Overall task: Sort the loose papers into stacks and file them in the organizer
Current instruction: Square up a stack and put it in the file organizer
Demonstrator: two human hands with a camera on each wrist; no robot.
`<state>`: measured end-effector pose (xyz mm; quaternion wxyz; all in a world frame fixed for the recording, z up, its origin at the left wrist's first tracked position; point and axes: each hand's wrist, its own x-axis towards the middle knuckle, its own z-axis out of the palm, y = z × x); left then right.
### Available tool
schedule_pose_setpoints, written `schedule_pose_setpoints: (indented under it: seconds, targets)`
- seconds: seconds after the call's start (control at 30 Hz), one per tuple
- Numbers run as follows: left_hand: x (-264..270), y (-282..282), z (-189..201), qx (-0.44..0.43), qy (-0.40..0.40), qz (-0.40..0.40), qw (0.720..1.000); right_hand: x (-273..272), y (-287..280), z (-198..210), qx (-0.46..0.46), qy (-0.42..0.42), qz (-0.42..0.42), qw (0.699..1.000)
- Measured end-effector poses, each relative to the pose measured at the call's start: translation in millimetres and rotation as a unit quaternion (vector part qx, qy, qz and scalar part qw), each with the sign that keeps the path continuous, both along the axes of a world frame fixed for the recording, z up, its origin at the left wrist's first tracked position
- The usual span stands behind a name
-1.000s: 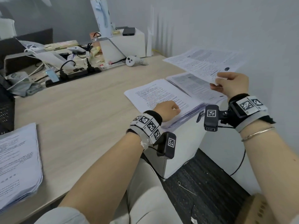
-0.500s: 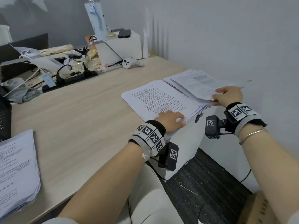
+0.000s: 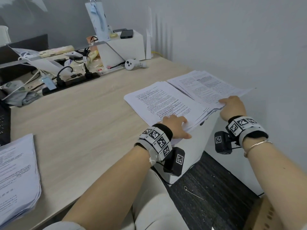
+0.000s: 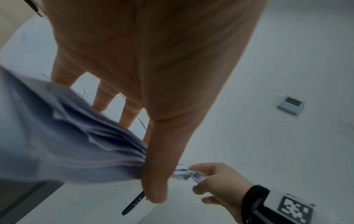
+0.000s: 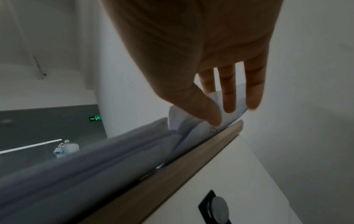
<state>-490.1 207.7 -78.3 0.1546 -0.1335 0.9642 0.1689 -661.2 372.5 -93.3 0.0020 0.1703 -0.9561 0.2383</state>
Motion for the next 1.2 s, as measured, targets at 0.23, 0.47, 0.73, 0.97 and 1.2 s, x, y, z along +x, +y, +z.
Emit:
schedule_pose_setpoints:
  seconds: [0.23,0.47,0.73,0.97,1.2]
  targets:
    - [10.1,-8.1,2.6,-0.003,0.004,0.015,1.000,5.0,-10.0,-6.8,-0.009,0.002,0.040,0.999]
    - [14.2,-25.6,7.9,-0.029,-0.023,-0.005,0.999,16.1,-22.9,1.0,0.041,-0.069,0.095,0.992]
    - [23.5,-54.0,11.8,-0.065,-0.066,0.034,0.995,18.8,-55.0,11.5,0.125,-0.105,0.154,0.975]
    - [21.9,-90.3,7.1,-0.074,-0.082,0.079,0.991,-4.3,-110.3,13.0,0.156,-0.143,0.193,0.958]
    - [19.3,-133.5,10.6,-0.051,-0.067,0.118,0.989,-8.4,-160.7,29.5,0.219,-0.152,0.208,0.941]
